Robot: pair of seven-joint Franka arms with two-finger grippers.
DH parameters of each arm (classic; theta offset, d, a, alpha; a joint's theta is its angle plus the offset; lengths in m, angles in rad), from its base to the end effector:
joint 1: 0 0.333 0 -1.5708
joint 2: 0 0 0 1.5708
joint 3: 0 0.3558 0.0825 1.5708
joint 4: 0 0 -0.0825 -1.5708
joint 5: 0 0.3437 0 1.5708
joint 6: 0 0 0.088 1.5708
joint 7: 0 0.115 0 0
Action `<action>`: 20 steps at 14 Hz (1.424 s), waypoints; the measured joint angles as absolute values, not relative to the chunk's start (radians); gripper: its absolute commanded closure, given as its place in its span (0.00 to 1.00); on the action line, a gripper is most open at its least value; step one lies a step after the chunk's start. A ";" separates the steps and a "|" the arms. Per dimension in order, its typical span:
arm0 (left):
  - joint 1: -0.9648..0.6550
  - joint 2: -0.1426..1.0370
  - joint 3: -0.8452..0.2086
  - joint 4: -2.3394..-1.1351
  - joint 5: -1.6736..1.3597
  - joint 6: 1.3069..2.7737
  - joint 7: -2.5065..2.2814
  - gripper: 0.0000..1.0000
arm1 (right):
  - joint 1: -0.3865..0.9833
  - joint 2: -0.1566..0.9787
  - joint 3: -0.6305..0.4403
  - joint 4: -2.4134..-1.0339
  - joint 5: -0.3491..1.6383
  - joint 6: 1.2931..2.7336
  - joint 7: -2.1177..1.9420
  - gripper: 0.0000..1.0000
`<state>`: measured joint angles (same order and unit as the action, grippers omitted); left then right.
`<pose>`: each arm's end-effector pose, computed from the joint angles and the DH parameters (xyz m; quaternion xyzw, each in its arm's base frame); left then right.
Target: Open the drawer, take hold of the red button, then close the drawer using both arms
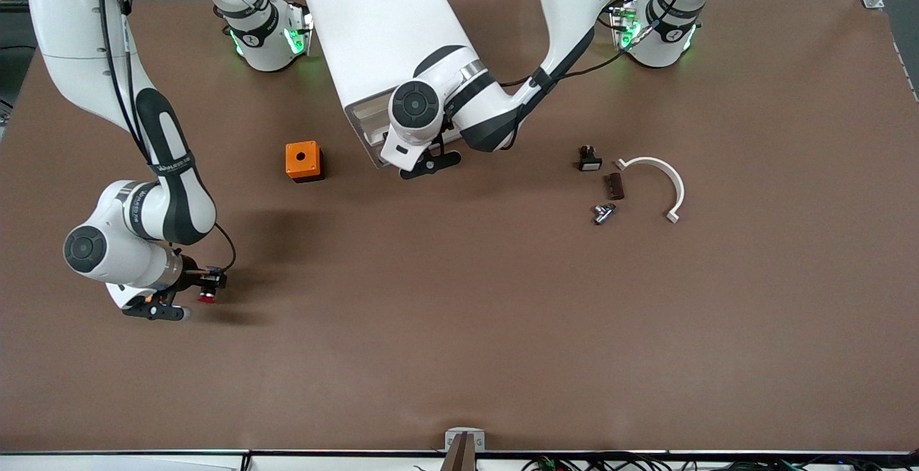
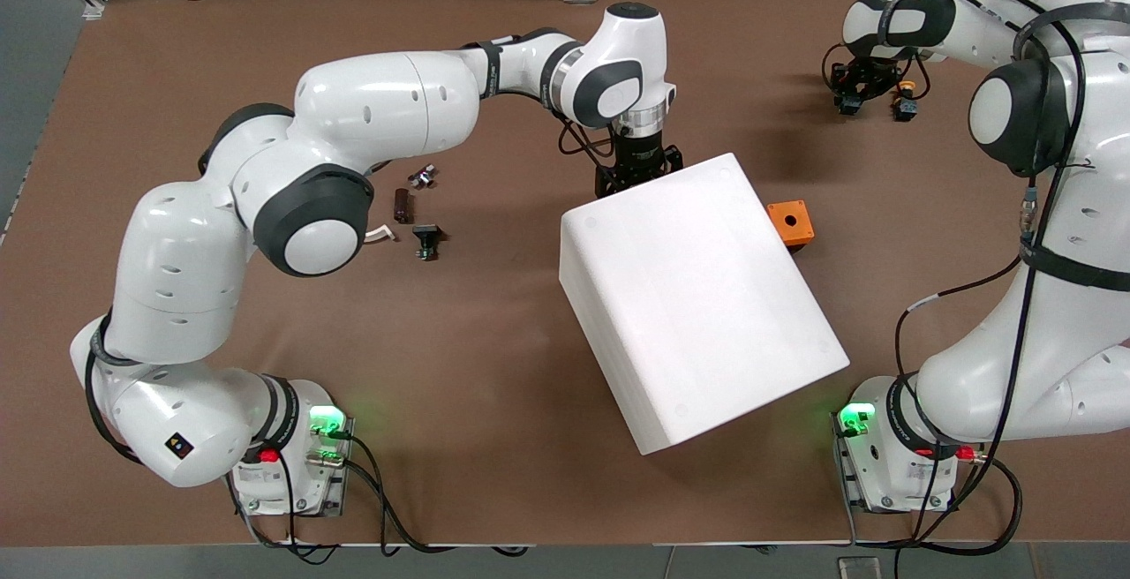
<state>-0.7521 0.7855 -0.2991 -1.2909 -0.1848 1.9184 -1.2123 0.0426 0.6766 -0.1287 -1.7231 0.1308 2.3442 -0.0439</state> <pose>0.3958 -0.6023 0.3253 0.9681 0.1496 -0.1995 0.0243 0.6608 -0.0428 0.2443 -0.9982 0.0549 0.0235 0.0066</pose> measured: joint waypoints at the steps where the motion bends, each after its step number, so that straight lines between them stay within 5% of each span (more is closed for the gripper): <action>1: -0.756 0.786 -0.299 -1.294 -0.195 1.918 -1.212 0.00 | 0.037 0.682 -0.129 -1.719 0.131 2.344 -0.053 0.99; 10: -0.766 0.785 -0.298 -1.299 -0.238 1.919 -1.214 0.00 | 0.012 0.698 -0.127 -1.710 0.131 2.344 -0.078 0.93; 11: -0.762 0.784 -0.298 -1.296 -0.241 1.920 -1.214 0.00 | 0.012 0.699 -0.127 -1.710 0.131 2.344 -0.078 0.71; 12: -0.753 0.781 -0.298 -1.293 -0.242 1.921 -1.215 0.00 | 0.012 0.700 -0.126 -1.710 0.131 2.344 -0.079 0.23; 13: -0.736 0.773 -0.297 -1.290 -0.242 1.921 -1.215 0.00 | 0.013 0.701 -0.126 -1.710 0.131 2.344 -0.080 0.00; 20: -0.511 0.643 -0.290 -1.285 -0.242 1.914 -1.214 0.00 | 0.013 0.703 -0.126 -1.650 0.131 2.304 -0.110 0.00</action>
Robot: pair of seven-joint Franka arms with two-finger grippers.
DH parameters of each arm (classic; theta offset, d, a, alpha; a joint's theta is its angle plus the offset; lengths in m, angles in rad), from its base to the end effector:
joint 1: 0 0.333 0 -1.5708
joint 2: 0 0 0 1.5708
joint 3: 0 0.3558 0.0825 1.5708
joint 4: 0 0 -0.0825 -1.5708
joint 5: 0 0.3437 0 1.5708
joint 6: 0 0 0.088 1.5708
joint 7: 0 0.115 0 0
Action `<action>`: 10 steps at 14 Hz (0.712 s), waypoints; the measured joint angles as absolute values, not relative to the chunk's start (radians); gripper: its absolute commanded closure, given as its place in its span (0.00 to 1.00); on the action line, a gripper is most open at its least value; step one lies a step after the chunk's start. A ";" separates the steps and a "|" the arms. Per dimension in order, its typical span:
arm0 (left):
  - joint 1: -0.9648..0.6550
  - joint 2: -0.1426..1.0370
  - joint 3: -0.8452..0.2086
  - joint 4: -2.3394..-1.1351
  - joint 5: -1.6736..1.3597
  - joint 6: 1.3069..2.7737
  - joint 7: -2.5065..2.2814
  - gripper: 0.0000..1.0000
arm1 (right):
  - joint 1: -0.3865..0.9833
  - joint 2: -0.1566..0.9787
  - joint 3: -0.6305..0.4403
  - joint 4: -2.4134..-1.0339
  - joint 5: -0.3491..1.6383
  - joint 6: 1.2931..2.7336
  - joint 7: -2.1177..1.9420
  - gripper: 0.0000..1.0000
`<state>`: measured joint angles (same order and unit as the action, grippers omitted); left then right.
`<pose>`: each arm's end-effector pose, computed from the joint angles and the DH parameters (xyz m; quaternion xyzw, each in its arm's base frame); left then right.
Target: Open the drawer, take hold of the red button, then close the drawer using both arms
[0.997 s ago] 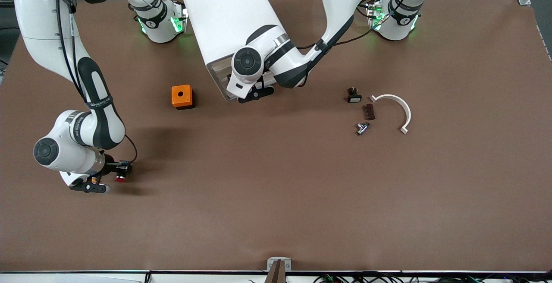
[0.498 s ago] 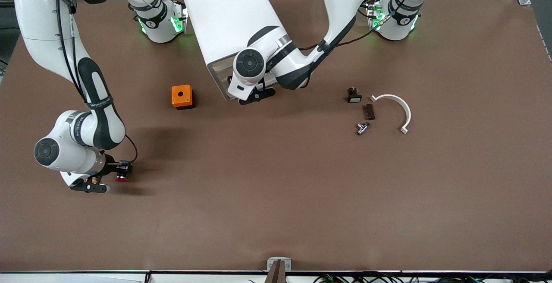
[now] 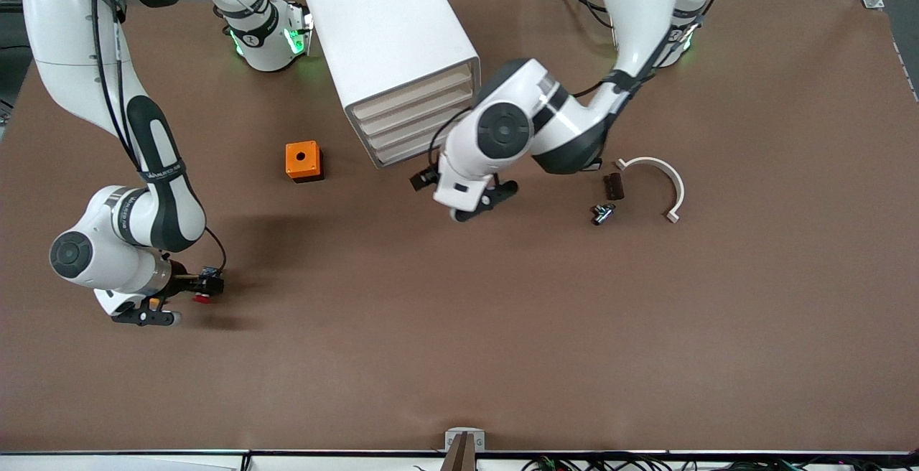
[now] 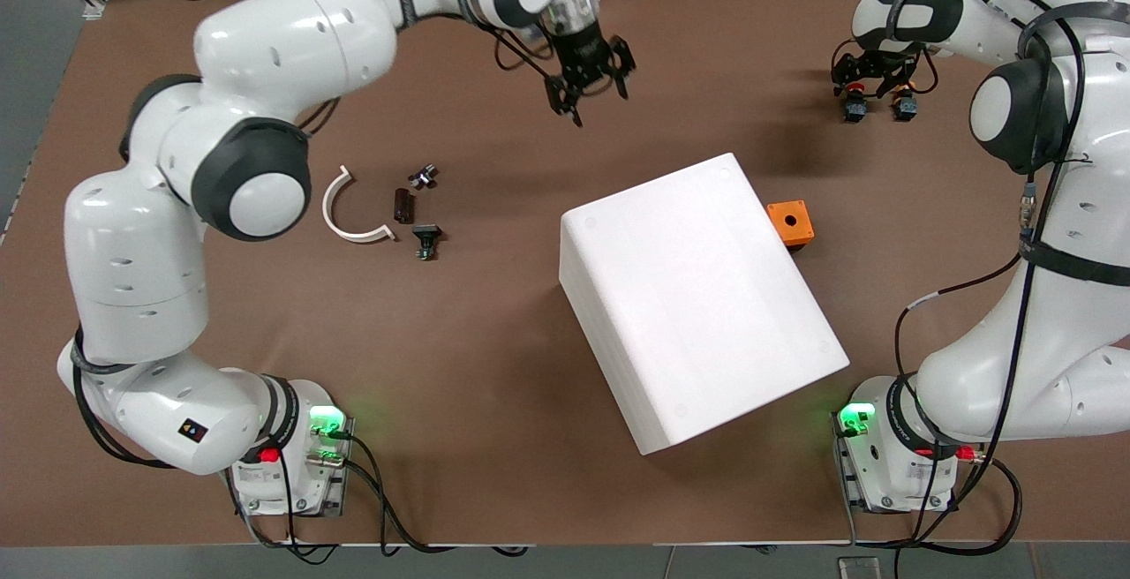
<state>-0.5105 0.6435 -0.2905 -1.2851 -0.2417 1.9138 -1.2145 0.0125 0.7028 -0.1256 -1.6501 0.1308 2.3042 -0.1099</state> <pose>0.5241 -0.4873 0.4274 0.9430 0.2669 -0.1655 0.1102 0.6751 -0.0597 0.2511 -0.9992 0.0325 0.0197 0.0090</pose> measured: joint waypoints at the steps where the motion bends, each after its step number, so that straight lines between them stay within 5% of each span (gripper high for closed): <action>1: -0.481 0.631 -0.290 -1.286 -0.238 1.904 -1.214 0.00 | 0.013 0.702 -0.125 -1.625 0.131 2.260 -0.111 0.00; 10: -0.298 0.580 -0.290 -1.285 -0.146 1.837 -1.185 0.00 | 0.016 0.526 -0.118 -1.489 0.130 1.819 -0.113 0.00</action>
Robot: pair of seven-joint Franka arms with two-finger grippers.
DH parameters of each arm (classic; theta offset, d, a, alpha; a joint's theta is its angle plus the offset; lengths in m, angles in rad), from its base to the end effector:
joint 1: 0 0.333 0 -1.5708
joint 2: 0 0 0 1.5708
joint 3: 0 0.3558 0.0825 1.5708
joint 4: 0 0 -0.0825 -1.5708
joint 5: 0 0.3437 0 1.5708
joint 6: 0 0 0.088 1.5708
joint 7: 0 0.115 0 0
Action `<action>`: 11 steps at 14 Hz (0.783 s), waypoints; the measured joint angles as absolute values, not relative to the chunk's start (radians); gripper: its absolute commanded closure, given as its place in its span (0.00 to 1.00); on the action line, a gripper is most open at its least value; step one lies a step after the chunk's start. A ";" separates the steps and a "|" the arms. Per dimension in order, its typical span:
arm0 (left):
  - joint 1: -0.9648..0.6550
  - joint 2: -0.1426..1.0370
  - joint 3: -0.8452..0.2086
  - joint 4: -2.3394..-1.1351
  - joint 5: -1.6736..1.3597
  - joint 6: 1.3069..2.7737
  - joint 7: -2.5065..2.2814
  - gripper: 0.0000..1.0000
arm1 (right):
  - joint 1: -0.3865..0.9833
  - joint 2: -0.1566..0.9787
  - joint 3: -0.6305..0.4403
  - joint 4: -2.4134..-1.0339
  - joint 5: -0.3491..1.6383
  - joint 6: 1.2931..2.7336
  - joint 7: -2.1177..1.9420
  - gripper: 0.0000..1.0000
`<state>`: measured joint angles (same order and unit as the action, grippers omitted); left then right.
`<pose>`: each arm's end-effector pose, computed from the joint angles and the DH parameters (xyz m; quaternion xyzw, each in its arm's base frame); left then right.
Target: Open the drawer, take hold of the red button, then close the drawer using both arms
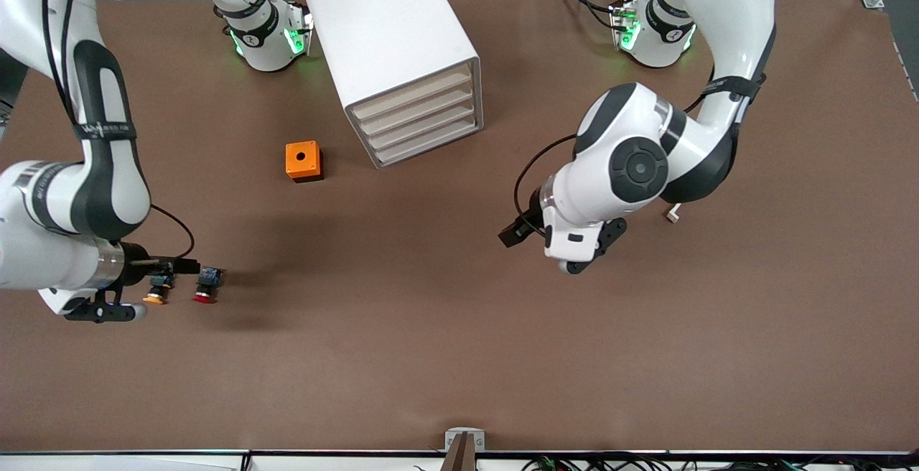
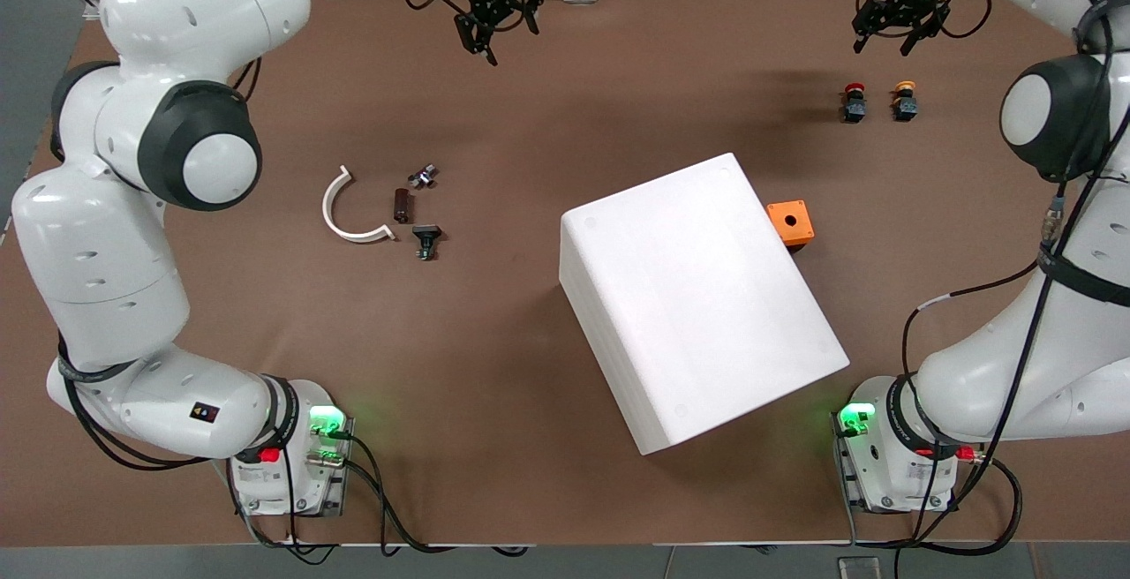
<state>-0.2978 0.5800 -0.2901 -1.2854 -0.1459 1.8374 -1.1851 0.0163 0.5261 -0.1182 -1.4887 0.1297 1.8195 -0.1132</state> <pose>0.6030 -0.3547 0.4620 0.9321 0.3304 -0.1166 0.0920 0.6589 -0.0413 0.3981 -0.9949 0.0112 0.0915 0.0408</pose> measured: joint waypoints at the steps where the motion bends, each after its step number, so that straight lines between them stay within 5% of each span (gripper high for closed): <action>1: -0.281 0.573 -0.290 -1.285 -0.146 1.829 -1.155 0.00 | 0.016 0.502 -0.118 -1.488 0.127 1.781 -0.114 0.00; 11: -0.033 0.329 -0.289 -1.289 -0.134 1.390 -0.586 0.00 | 0.049 0.202 -0.111 -1.555 0.037 1.629 -0.078 0.00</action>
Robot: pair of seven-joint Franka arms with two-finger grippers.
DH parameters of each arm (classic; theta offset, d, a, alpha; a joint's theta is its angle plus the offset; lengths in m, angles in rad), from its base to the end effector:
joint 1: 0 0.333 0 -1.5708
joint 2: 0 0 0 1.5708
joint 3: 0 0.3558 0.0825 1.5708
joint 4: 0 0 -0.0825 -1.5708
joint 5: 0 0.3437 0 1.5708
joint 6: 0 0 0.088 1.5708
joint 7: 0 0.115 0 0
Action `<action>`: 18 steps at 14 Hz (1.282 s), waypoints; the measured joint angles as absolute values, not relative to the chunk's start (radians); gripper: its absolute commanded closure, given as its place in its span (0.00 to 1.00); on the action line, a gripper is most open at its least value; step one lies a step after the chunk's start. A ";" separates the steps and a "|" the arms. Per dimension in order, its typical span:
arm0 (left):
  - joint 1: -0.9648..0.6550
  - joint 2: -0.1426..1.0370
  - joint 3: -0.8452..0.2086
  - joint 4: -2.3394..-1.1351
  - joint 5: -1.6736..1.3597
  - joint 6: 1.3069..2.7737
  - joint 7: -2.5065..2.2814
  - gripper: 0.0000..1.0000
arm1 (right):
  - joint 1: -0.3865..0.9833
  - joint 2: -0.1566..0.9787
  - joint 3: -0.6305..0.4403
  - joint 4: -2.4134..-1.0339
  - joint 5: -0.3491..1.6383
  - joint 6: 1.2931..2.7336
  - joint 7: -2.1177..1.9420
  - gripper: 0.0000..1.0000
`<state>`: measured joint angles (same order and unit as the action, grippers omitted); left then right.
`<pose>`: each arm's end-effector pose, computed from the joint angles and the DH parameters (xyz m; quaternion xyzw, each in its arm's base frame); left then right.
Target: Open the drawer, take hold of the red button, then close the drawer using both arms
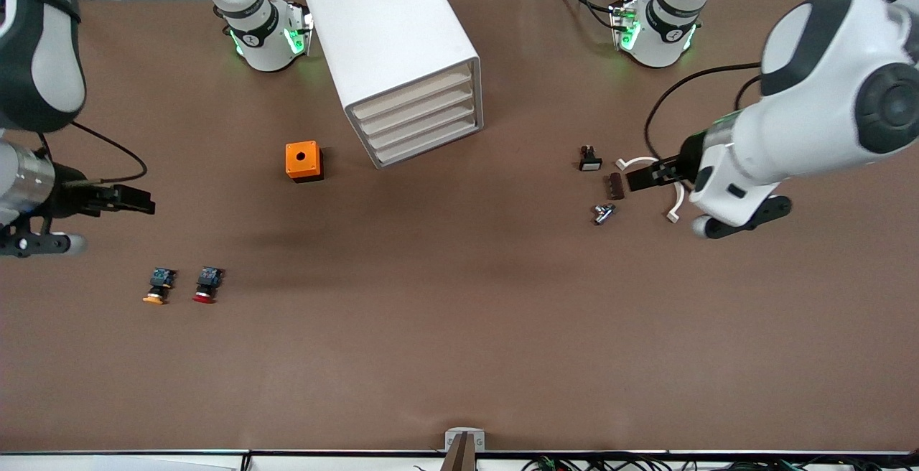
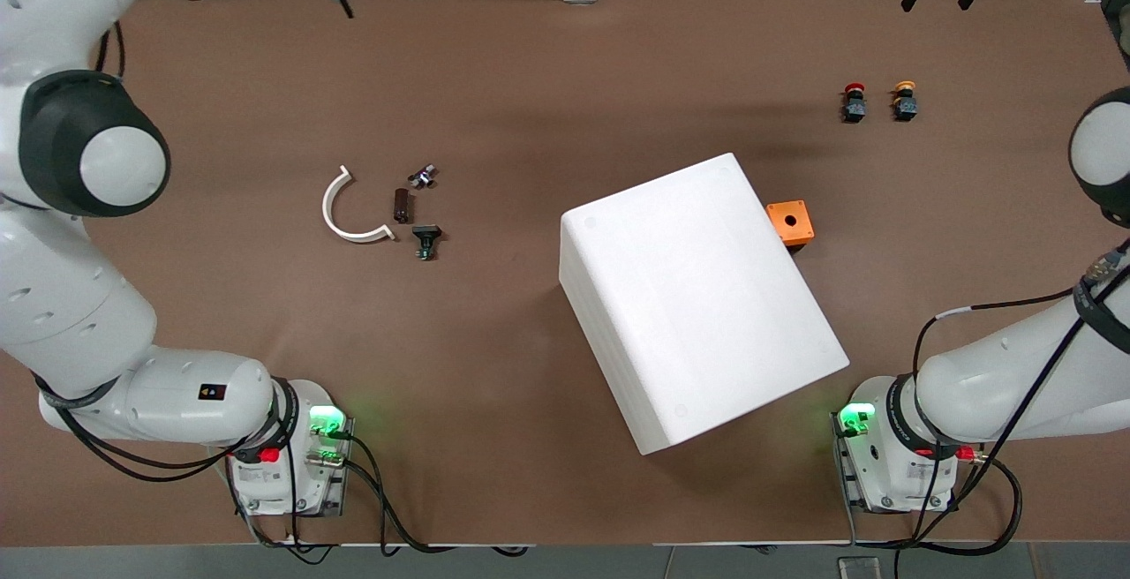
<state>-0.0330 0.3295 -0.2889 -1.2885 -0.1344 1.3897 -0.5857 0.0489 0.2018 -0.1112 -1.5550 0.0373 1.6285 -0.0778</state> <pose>0.5709 -0.1747 0.5865 0.9796 0.1274 -0.1451 0.0554 0.5770 -0.0256 0.5579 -0.9979 -0.0059 0.0628 0.0118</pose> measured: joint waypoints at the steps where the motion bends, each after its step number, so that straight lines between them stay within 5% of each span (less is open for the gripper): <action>1: -0.004 0.316 -0.289 -1.296 -0.132 1.371 -0.535 0.00 | 0.054 0.174 -0.110 -1.569 0.037 1.619 -0.065 0.00; 5: 0.063 0.237 -0.277 -1.389 -0.105 1.356 -0.391 0.00 | 0.070 0.140 -0.107 -1.592 0.036 1.610 -0.050 0.00; 10: -0.057 0.057 -0.064 -1.607 -0.080 1.364 -0.158 0.00 | 0.075 0.139 -0.107 -1.586 0.034 1.613 -0.050 0.00; 15: -0.051 -0.157 0.004 -1.912 -0.080 1.549 -0.058 0.00 | 0.074 0.139 -0.108 -1.535 0.032 1.604 -0.050 0.00; 18: -0.025 -0.246 0.001 -1.998 -0.080 1.625 -0.058 0.00 | 0.073 0.138 -0.112 -1.474 0.032 1.558 -0.050 0.00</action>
